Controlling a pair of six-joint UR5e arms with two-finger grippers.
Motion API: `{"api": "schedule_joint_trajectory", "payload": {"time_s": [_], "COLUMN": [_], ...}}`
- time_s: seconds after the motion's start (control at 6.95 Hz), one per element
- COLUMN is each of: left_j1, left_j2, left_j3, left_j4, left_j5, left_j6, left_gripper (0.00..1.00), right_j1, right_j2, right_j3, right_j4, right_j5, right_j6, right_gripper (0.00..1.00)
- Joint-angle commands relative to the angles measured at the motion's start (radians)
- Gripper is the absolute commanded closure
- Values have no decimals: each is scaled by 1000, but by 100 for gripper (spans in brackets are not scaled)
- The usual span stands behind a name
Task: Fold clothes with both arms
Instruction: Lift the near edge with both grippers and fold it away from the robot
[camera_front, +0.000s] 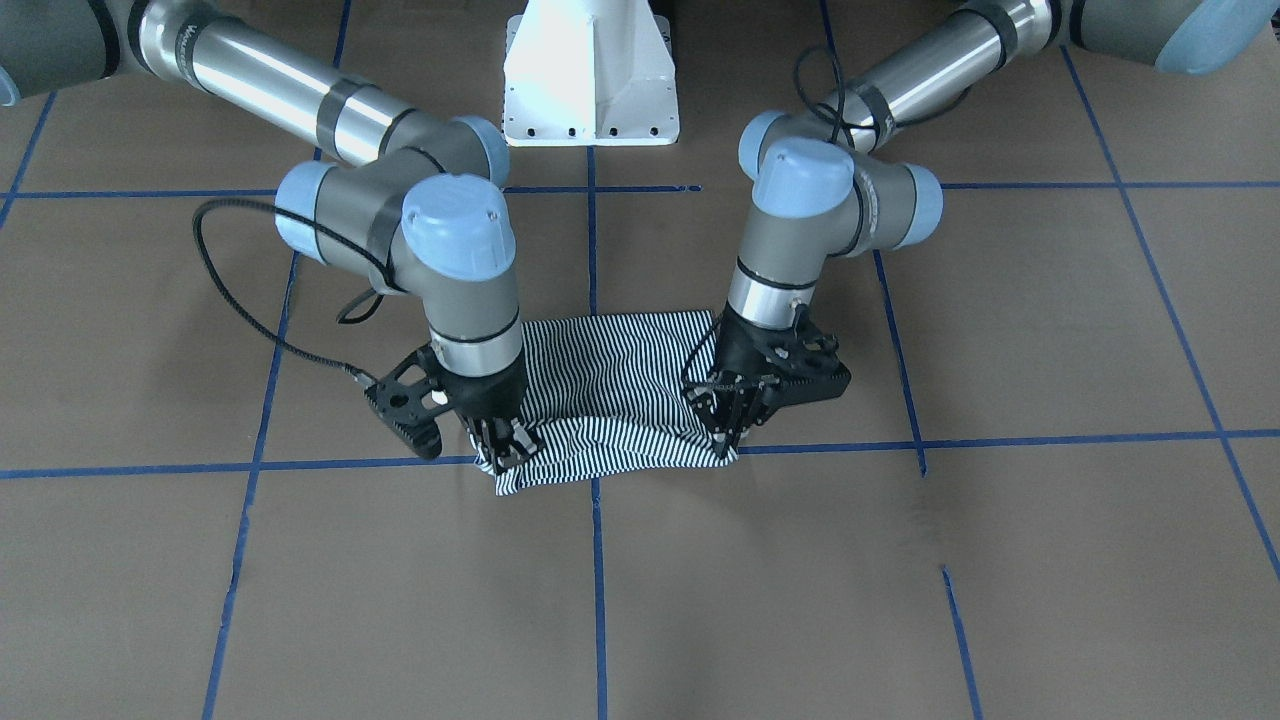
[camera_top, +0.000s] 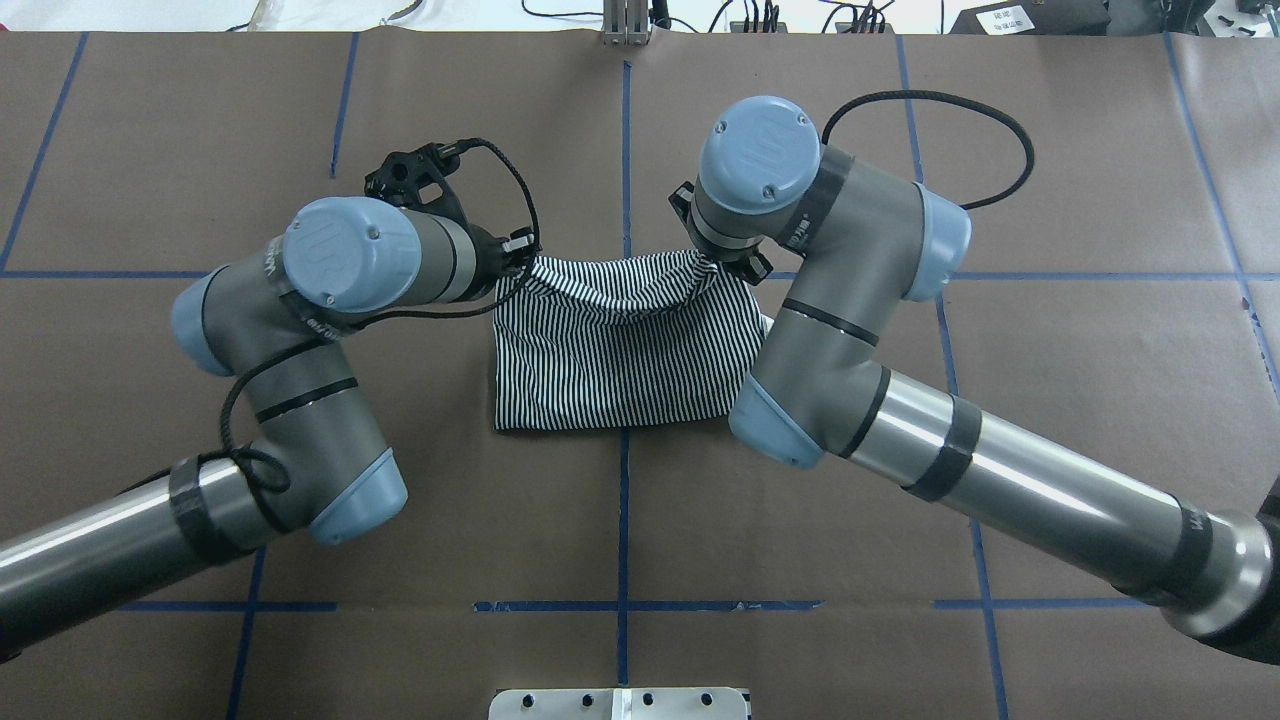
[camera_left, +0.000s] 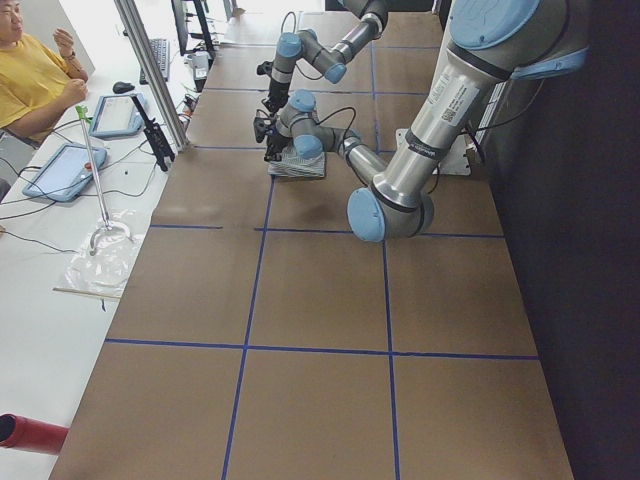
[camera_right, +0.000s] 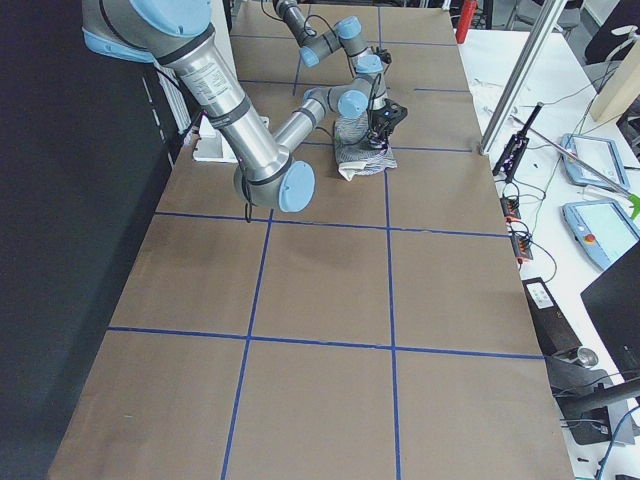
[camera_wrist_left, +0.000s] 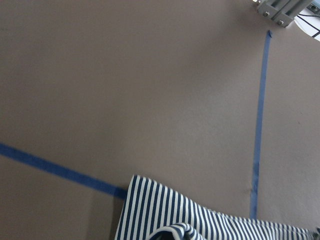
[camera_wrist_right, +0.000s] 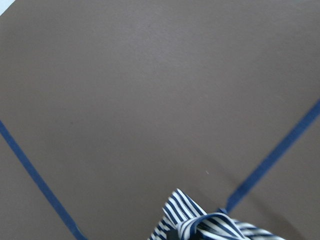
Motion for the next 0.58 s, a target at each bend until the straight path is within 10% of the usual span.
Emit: {"api": "schedule_joint_trajectory", "payload": {"time_s": [0.0, 0.43], "left_j1": [-48, -65], "left_j2": [-31, 64], "left_j3": [43, -127], "left_j4": [-47, -47], "left_j5": [-5, -17], "left_j6": [69, 69], "left_gripper": [53, 67], "right_j1": [86, 143], "right_j2": [57, -63], "right_j3": [-120, -7], "right_j4": [76, 77], "right_j5": [70, 156], "right_j6": [-71, -237], "right_gripper": [0, 0]}}
